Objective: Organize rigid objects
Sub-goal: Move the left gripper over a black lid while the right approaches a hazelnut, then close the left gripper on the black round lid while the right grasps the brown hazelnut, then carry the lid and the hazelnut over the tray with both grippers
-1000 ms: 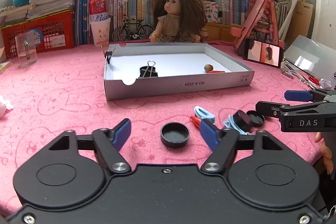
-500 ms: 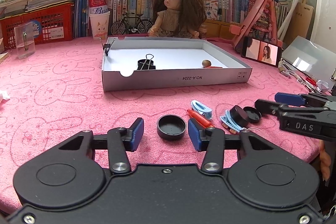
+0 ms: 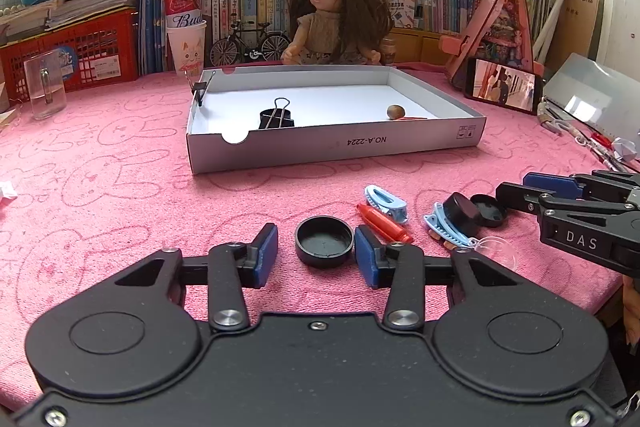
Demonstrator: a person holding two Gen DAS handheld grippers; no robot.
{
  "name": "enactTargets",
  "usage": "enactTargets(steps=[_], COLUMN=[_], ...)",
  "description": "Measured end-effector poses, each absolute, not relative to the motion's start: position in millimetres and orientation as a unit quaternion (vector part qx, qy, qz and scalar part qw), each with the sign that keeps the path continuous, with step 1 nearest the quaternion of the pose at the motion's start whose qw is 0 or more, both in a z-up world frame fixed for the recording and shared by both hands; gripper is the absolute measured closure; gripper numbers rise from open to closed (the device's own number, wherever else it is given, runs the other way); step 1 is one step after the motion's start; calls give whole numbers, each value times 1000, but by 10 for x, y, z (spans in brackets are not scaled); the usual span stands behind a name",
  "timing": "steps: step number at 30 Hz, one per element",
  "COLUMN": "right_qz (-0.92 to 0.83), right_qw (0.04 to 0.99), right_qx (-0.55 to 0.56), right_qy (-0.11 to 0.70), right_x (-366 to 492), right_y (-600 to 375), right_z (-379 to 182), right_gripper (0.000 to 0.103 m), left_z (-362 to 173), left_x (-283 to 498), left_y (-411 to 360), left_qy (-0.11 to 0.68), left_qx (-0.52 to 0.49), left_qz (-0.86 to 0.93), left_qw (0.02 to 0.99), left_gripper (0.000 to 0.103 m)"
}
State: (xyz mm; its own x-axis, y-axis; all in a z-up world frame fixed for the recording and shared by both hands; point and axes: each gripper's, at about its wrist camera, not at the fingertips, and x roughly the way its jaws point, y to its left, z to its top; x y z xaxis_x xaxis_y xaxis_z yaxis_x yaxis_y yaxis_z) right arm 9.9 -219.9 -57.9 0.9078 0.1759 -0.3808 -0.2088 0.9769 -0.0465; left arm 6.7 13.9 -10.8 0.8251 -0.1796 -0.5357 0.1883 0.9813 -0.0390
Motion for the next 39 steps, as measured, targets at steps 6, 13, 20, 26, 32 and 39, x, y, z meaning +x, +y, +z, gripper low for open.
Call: enactTargets(steps=[6,13,20,26,32,39], right_qz=[101,126,127,120,112,100], right_qw=[974,970,971,973,974,977], right_qx=[-35,-43,-24,-15,-1,4], right_qy=[199,205,201,199,197,190], right_x=[135,147,196,254,333,464], right_y=[-2191,-2153,-2188,-2234,-2268,-2273], right_z=[-613,-574,-496,-435,-361,-244], right_gripper=[63,81,82,82,82,82], left_z=[-121,-101,-31,-1,87,224], left_x=[90,101,148,215,282,436], left_y=[137,149,177,187,183,233], left_qy=[275,271,268,273,264,254], left_qx=[10,5,-4,-13,-13,-28], left_qz=[-92,-85,-82,-77,-77,-71], left_qw=[957,959,960,959,961,964], left_gripper=[72,73,73,73,73,73])
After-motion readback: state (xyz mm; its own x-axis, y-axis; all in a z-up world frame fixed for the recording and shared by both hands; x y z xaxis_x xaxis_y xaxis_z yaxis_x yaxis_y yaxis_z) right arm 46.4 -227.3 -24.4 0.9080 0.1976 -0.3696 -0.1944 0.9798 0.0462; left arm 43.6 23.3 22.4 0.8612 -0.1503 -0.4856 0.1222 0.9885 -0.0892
